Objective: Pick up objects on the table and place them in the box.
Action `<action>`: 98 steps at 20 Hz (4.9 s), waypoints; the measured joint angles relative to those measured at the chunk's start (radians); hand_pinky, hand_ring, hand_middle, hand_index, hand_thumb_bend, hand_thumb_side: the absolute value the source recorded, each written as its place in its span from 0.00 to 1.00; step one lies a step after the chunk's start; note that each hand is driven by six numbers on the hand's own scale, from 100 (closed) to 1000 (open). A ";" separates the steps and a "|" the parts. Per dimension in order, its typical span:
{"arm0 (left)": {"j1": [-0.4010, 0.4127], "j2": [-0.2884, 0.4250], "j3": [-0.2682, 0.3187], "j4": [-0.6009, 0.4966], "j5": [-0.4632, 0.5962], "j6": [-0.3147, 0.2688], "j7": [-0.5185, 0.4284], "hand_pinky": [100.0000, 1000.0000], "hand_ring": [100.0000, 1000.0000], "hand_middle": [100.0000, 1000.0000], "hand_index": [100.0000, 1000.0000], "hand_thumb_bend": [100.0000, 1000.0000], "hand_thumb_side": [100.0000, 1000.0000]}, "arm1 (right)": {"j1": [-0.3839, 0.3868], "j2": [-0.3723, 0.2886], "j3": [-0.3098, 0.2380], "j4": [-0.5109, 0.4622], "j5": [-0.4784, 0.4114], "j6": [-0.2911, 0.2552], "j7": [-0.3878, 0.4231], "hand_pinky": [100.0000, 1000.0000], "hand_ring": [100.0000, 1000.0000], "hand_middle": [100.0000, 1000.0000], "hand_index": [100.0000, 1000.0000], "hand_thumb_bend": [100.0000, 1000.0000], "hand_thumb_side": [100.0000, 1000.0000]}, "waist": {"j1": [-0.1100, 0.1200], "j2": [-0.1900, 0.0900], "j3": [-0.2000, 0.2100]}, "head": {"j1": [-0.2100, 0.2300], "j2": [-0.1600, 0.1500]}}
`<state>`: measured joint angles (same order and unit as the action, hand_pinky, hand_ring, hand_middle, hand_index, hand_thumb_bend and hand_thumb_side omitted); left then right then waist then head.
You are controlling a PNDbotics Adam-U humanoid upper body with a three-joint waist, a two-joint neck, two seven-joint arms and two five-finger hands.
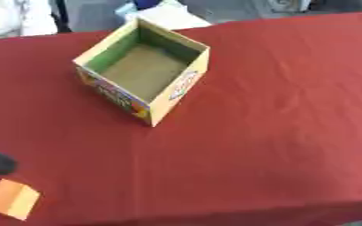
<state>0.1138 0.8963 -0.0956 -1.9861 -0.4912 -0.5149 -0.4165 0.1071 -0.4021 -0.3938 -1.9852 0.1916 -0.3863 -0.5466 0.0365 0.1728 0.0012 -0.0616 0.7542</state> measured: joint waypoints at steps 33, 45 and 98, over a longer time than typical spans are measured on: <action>0.001 0.011 -0.037 0.000 -0.239 0.026 0.062 0.94 0.98 0.92 1.00 0.00 0.25 | -0.002 0.001 0.000 0.000 -0.001 0.001 0.002 0.60 0.72 0.45 0.66 0.00 0.73 | 0.005 0.007 -0.010 | 0.033 -0.001; 0.009 0.017 -0.056 0.000 -0.290 0.048 0.009 0.94 0.98 0.91 1.00 0.00 0.26 | -0.002 0.002 0.000 0.000 -0.004 0.001 0.003 0.60 0.71 0.45 0.66 0.00 0.73 | 0.004 0.009 -0.010 | 0.034 -0.001; -0.079 -0.005 -0.063 0.005 -0.248 0.083 0.063 0.76 0.73 0.44 0.65 0.00 0.20 | -0.010 0.013 0.001 0.000 -0.010 -0.002 0.017 0.60 0.71 0.45 0.66 0.00 0.73 | 0.003 0.018 -0.024 | 0.006 -0.011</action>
<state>0.0348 0.8911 -0.1584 -1.9808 -0.7396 -0.4319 -0.3538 0.0971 -0.3893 -0.3932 -1.9852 0.1811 -0.3882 -0.5299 0.0391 0.1912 -0.0227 -0.0558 0.7437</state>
